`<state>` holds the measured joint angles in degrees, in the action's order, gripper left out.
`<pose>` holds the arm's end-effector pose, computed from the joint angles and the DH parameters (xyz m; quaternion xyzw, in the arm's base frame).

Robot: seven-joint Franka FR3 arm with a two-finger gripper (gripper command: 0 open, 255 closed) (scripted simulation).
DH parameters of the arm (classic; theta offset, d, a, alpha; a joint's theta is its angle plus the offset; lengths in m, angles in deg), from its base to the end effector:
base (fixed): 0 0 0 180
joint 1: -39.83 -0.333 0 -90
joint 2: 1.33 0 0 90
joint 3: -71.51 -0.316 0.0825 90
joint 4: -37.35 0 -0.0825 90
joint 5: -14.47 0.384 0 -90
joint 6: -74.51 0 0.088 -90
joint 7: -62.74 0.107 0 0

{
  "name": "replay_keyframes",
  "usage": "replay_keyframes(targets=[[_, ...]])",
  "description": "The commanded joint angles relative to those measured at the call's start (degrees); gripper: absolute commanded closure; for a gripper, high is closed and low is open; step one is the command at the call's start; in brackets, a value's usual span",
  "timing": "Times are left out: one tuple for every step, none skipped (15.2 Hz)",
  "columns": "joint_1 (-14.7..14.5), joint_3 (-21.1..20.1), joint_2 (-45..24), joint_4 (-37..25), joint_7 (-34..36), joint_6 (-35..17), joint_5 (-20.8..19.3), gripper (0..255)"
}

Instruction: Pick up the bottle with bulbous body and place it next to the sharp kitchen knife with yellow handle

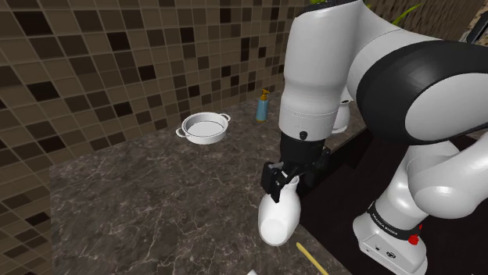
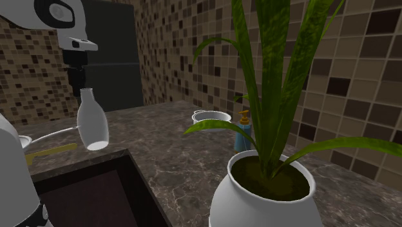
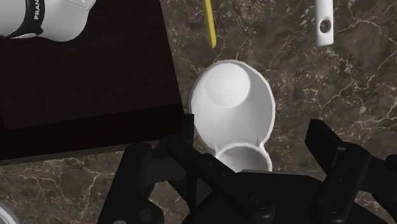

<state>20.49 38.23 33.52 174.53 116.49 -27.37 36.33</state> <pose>0.1957 0.3407 0.4871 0.9933 -0.1066 -0.0423 0.0114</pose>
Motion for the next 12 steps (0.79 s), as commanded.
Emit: replay_keyframes(targets=[[0.0, 0.0, 0.0, 0.0, 0.0, 0.0, 0.0, 0], [0.2, 0.6, 0.1, -1.8, 0.1, 1.9, -0.5, 0], [0.4, 1.1, 0.0, -3.6, 0.2, 3.7, -0.9, 0], [0.6, 1.6, -0.1, -5.6, 0.4, 5.5, -1.4, 0], [0.7, 2.0, -0.3, -7.1, 0.5, 6.9, -1.7, 0], [0.7, 2.0, -0.3, -7.1, 0.5, 6.9, -1.7, 0], [0.7, 2.0, -0.3, -7.1, 0.5, 6.9, -1.7, 0], [0.7, 2.0, -0.3, -7.1, 0.5, 6.9, -1.7, 0], [0.7, 2.0, -0.3, -7.1, 0.5, 6.9, -1.7, 0], [0.7, 2.0, -0.3, -7.1, 0.5, 6.9, -1.7, 0], [0.7, 2.0, -0.3, -7.1, 0.5, 6.9, -1.7, 0], [0.7, 2.0, -0.3, -7.1, 0.5, 6.9, -1.7, 0]])
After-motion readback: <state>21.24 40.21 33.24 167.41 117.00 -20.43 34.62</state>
